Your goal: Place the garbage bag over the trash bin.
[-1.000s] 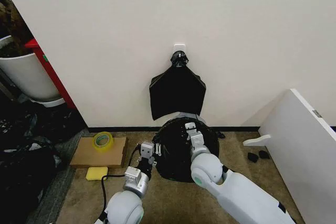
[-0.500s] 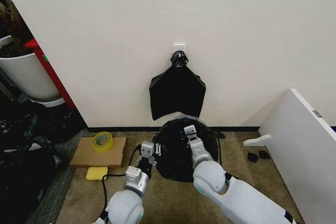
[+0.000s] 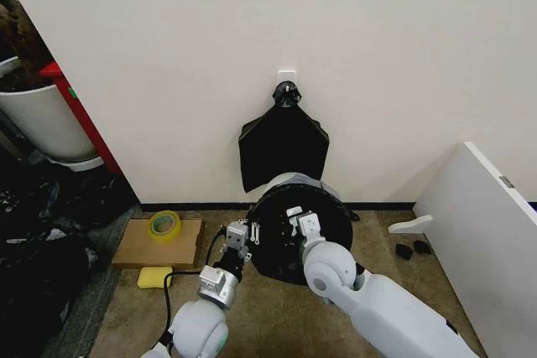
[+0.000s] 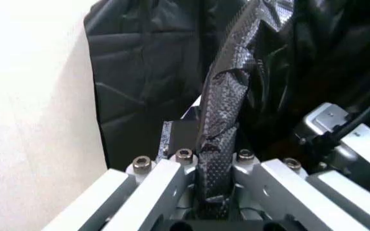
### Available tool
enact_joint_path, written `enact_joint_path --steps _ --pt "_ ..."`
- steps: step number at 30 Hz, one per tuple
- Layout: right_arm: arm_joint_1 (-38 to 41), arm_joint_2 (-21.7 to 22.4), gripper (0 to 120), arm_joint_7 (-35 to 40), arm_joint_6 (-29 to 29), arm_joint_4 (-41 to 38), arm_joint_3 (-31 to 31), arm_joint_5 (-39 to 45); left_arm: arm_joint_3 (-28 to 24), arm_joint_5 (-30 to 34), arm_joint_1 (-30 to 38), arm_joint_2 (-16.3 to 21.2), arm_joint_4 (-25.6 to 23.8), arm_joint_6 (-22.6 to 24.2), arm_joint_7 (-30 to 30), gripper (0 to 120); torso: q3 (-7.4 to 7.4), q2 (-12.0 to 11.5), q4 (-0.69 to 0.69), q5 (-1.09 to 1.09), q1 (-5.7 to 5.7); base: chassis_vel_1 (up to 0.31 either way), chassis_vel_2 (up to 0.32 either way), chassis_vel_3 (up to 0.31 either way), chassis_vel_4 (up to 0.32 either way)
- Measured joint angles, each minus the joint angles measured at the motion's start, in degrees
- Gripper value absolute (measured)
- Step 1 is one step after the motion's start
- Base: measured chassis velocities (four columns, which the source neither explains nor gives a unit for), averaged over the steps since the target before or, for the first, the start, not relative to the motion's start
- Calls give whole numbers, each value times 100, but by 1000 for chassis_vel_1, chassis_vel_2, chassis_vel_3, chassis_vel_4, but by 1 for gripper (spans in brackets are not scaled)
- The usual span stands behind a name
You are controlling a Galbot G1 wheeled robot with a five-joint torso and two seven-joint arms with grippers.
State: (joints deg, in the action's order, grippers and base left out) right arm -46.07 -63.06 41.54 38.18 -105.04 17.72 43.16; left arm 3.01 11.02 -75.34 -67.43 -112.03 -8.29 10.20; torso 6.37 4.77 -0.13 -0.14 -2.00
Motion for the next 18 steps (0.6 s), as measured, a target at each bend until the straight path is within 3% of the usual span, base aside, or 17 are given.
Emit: enact_joint_path --steps 4,11,14,16,18 --pt "-141 91 0 -560 -1123 244 44 -1470 26 -7 -8 11 9 -37 -1 1 0 0 0 0 0 0 0 0 0" --pt "-487 267 0 -1003 -1879 103 23 -2587 18 -7 21 -3 59 -36 11 1 0 0 0 0 0 0 0 0 0" --pt "-679 362 0 -1052 -1901 -202 0 -2306 17 -2 50 -9 100 -28 21 1 0 0 -1 0 0 0 0 0 0" --pt "-805 411 0 -887 -1457 -629 -56 -1471 21 -1 73 -7 134 -20 23 1 0 0 -1 0 0 0 0 0 0" --pt "-819 417 0 -804 -1296 -740 -83 -1213 22 -1 77 -6 136 -18 23 1 0 0 -1 0 0 0 0 0 0"
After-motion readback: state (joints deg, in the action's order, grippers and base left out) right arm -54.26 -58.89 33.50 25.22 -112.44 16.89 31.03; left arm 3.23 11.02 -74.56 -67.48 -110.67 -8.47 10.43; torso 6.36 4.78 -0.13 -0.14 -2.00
